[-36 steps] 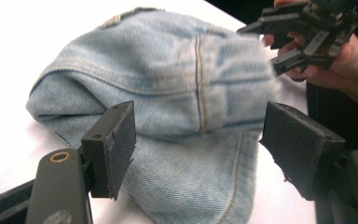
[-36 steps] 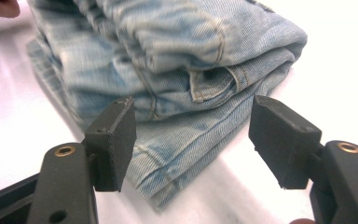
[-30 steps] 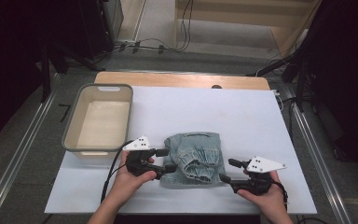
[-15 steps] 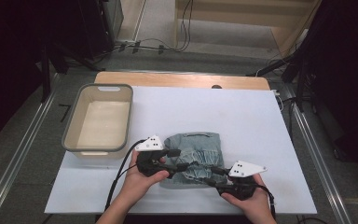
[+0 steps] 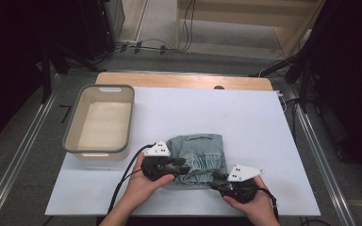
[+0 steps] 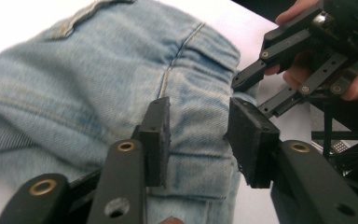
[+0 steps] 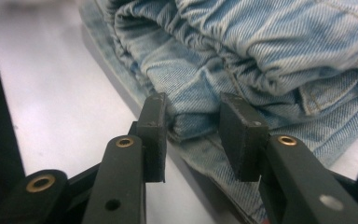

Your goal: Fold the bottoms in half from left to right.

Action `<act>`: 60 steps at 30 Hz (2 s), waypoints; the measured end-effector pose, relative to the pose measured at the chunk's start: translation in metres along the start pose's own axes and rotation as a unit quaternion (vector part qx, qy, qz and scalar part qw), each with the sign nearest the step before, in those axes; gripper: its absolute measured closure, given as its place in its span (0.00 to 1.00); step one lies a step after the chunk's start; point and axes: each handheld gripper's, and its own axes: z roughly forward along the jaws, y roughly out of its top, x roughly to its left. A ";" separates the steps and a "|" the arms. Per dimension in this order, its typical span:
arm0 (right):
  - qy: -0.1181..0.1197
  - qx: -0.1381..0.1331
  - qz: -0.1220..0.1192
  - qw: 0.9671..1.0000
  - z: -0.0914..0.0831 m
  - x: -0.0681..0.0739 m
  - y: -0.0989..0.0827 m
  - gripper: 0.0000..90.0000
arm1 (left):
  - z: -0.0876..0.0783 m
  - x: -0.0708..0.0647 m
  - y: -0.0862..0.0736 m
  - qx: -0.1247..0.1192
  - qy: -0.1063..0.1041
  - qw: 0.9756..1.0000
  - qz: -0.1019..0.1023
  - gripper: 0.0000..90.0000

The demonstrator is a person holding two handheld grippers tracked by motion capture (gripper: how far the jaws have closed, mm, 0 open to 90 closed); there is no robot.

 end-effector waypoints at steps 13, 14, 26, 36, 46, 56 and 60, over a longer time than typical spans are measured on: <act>0.014 -0.068 0.051 0.996 -0.024 -0.014 0.005 0.51 | -0.007 -0.003 -0.004 -0.003 0.012 1.000 -0.001 0.65; 0.005 -0.073 0.050 0.996 -0.025 -0.015 0.007 0.51 | -0.008 -0.004 -0.003 -0.006 0.012 1.000 0.001 0.65; -0.036 -0.084 0.040 0.995 -0.015 -0.029 0.020 0.39 | -0.006 -0.037 0.011 -0.020 -0.013 0.999 0.023 0.84; -0.056 -0.084 0.018 0.995 -0.002 -0.026 0.021 0.32 | 0.042 -0.044 -0.008 0.039 -0.001 0.999 0.016 0.98; -0.053 -0.117 -0.020 0.991 -0.010 -0.016 0.023 0.38 | 0.048 -0.043 -0.016 0.044 0.011 0.999 0.012 0.98; -0.050 -0.069 -0.038 0.996 0.011 -0.024 0.012 0.45 | 0.049 -0.045 -0.018 0.050 0.016 0.998 0.016 0.98; -0.045 -0.062 -0.050 0.996 0.011 -0.022 0.012 0.62 | 0.051 -0.047 -0.018 0.062 0.019 0.998 0.021 0.98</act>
